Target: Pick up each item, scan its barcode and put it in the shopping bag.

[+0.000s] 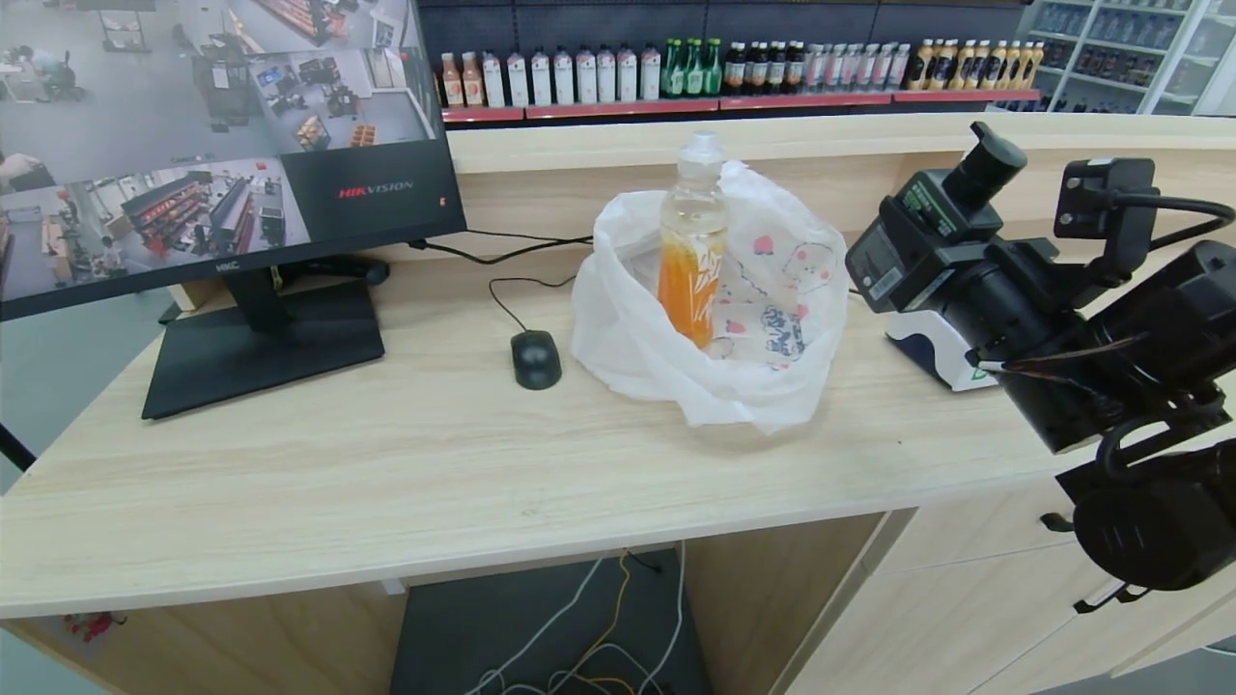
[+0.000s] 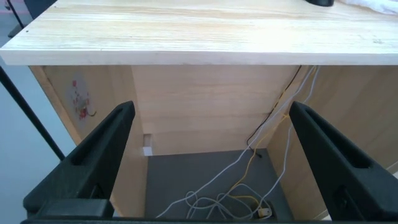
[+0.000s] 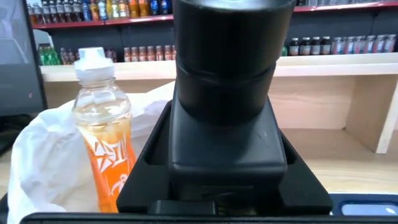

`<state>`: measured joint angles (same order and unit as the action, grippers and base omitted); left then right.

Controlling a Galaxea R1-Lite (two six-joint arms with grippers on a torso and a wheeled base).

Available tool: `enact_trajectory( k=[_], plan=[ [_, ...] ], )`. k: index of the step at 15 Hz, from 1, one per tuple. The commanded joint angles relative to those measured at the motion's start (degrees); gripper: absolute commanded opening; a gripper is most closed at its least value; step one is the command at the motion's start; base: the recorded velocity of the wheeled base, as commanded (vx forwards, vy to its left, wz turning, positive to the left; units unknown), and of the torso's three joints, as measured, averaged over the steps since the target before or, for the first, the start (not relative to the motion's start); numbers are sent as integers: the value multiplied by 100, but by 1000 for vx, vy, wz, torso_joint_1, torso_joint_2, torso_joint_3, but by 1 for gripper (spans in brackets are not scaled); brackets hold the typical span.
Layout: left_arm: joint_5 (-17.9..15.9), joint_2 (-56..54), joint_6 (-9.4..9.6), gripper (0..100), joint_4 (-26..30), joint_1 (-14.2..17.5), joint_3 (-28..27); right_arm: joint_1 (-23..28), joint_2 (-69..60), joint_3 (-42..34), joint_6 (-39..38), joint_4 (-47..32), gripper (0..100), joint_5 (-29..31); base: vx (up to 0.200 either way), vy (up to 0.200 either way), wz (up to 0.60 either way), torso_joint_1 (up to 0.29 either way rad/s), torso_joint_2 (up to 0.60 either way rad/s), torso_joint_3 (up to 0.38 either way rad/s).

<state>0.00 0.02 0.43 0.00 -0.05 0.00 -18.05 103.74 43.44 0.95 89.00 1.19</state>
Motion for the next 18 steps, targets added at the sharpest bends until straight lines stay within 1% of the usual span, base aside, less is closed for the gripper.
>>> enact_trajectory(
  k=[1,3,7,9,11,12,13,14,16,18],
  plan=[
    [0,-2,1,100,0,-4,0,-14,58,-28,2,3,0,4,0,0,600,7,2,7],
    [0,-2,1,100,0,-4,0,4,23,-10,10,3,0,4,0,0,600,5,5,2],
    [0,-2,1,100,0,-4,0,65,50,-10,19,-41,0,-23,0,0,0,0,0,0],
    [0,-2,1,100,0,-4,0,118,129,192,19,-199,0,-49,0,0,0,0,0,0],
    [0,-2,1,100,0,-4,0,285,85,526,19,-937,0,-207,0,0,0,0,0,0],
    [0,-2,1,100,0,5,0,329,85,657,19,-1131,0,-260,0,0,0,0,0,0],
    [0,-2,1,100,0,-4,0,496,102,1053,19,-1720,0,-357,0,0,0,0,0,0],
    [0,-2,1,100,0,-4,0,593,120,1281,19,-2045,0,-480,0,0,0,0,0,0],
    [0,-2,1,100,0,-4,0,786,261,1580,28,-2449,0,-682,0,0,0,0,0,0],
    [0,-2,1,100,0,-4,0,865,489,1765,28,-2537,0,-735,0,0,0,0,0,0]
  ],
)
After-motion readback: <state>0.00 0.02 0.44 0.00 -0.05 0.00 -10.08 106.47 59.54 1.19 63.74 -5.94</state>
